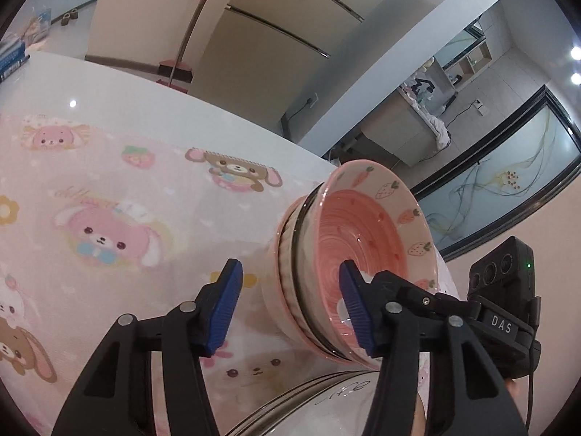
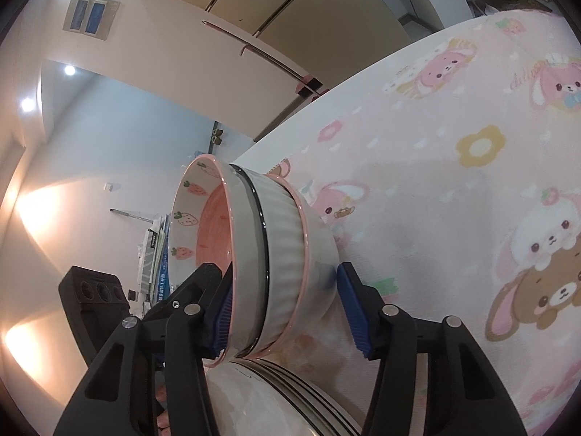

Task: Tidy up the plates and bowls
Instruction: 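Close both tools on the rim of the stacked pink bowls, then lift the pink bowls with both tools and carry them over the plate stack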

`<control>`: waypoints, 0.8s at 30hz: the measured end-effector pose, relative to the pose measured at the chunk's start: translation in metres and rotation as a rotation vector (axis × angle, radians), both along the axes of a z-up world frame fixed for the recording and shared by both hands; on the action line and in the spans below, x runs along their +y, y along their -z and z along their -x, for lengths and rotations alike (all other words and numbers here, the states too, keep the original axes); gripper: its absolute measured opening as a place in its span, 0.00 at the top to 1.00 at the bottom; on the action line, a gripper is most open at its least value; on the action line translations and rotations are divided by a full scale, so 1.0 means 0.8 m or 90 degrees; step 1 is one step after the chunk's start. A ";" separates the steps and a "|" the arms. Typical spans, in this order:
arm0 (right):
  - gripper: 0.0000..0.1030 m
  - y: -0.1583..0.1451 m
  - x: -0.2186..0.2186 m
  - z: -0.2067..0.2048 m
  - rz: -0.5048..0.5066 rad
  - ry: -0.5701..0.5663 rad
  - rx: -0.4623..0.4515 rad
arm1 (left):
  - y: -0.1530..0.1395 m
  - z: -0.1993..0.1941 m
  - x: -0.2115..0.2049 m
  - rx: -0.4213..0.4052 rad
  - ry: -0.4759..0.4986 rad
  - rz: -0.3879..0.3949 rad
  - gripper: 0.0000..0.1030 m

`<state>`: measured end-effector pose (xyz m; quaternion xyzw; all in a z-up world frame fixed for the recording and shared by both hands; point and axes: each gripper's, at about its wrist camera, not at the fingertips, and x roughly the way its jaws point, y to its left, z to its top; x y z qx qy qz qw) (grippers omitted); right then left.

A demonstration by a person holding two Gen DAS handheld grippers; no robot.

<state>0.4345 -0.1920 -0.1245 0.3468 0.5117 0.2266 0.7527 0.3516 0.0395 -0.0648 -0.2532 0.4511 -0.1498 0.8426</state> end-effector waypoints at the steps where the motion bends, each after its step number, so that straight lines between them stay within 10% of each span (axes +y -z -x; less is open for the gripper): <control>1: 0.46 0.001 -0.001 -0.001 -0.005 0.000 0.001 | 0.001 -0.001 0.001 0.003 0.003 0.005 0.48; 9: 0.48 0.000 -0.005 0.004 -0.007 0.004 0.012 | 0.017 -0.011 -0.013 0.086 0.043 0.029 0.48; 24: 0.62 -0.012 0.006 0.007 0.071 -0.004 -0.004 | 0.002 -0.003 -0.031 0.058 0.037 -0.031 0.57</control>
